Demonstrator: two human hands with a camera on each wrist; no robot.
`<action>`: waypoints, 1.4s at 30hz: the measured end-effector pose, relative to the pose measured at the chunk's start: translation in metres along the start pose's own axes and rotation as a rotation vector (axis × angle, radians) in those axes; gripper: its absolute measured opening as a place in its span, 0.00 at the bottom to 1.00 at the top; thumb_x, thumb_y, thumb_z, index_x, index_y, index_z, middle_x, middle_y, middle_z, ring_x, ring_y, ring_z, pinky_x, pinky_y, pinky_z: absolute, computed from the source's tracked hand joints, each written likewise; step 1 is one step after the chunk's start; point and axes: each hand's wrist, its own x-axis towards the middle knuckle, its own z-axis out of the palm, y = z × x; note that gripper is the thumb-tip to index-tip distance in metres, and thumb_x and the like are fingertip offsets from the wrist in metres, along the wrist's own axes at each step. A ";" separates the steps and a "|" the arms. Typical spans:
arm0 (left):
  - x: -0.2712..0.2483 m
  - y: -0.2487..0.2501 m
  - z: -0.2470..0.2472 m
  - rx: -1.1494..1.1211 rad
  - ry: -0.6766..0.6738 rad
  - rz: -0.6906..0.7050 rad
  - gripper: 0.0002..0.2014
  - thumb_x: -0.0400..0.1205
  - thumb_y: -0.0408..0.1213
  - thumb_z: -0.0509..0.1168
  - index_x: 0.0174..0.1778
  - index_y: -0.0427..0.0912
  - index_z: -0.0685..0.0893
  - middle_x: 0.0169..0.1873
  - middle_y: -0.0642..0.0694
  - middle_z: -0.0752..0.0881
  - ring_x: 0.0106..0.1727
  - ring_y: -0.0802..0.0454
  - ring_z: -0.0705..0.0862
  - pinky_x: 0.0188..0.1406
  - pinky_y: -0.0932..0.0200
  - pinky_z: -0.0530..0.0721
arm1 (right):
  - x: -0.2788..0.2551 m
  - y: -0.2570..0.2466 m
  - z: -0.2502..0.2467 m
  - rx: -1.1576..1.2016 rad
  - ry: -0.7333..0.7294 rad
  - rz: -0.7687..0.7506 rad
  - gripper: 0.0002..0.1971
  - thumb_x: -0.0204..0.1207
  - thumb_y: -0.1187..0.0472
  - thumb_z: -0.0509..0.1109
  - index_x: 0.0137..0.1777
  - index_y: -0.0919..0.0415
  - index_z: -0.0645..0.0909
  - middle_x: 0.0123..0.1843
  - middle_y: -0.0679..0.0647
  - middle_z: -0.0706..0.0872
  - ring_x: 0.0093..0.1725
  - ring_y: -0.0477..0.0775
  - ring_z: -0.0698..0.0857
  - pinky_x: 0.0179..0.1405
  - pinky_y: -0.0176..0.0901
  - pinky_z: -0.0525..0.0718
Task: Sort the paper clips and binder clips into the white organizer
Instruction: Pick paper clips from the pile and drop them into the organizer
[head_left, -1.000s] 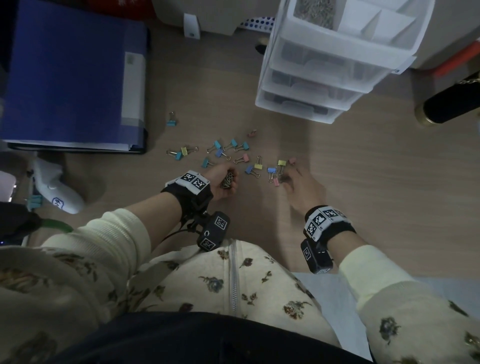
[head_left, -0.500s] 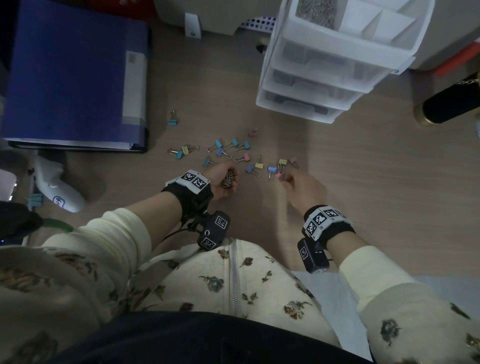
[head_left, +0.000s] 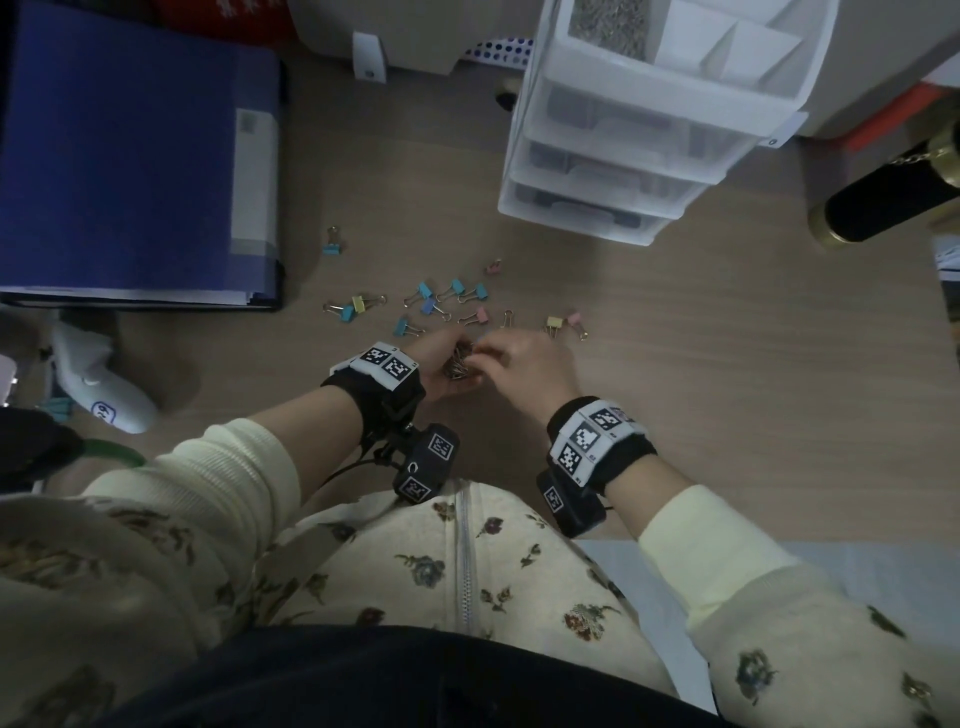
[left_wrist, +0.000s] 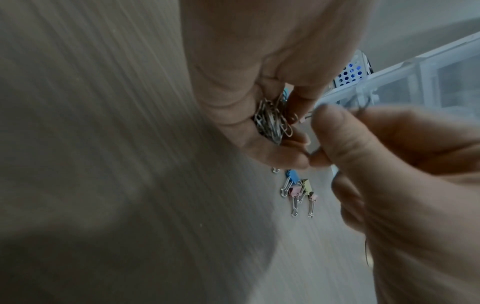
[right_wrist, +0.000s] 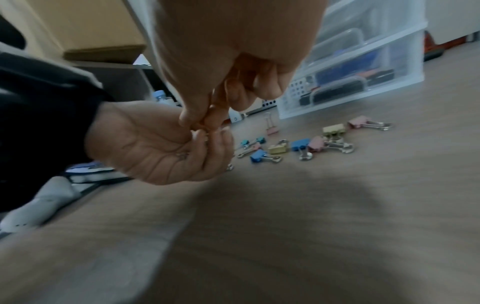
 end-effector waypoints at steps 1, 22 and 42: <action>0.001 0.000 0.000 0.012 -0.009 -0.001 0.09 0.83 0.32 0.55 0.39 0.37 0.76 0.33 0.42 0.79 0.34 0.51 0.79 0.25 0.64 0.85 | 0.000 -0.004 0.002 -0.006 -0.022 -0.036 0.12 0.79 0.48 0.67 0.55 0.51 0.87 0.54 0.48 0.89 0.54 0.51 0.84 0.47 0.41 0.77; 0.010 0.013 -0.009 0.039 0.061 -0.080 0.18 0.84 0.41 0.54 0.26 0.48 0.67 0.17 0.51 0.71 0.14 0.58 0.70 0.12 0.72 0.66 | 0.010 0.075 0.003 -0.174 -0.114 0.237 0.19 0.80 0.54 0.63 0.70 0.46 0.73 0.68 0.51 0.72 0.60 0.59 0.80 0.50 0.50 0.79; 0.013 0.013 -0.010 0.051 0.053 -0.088 0.17 0.84 0.40 0.56 0.28 0.46 0.70 0.23 0.49 0.73 0.20 0.57 0.71 0.13 0.70 0.70 | -0.001 0.067 0.011 -0.013 0.104 0.162 0.12 0.83 0.53 0.60 0.59 0.56 0.79 0.58 0.53 0.80 0.55 0.57 0.82 0.44 0.48 0.80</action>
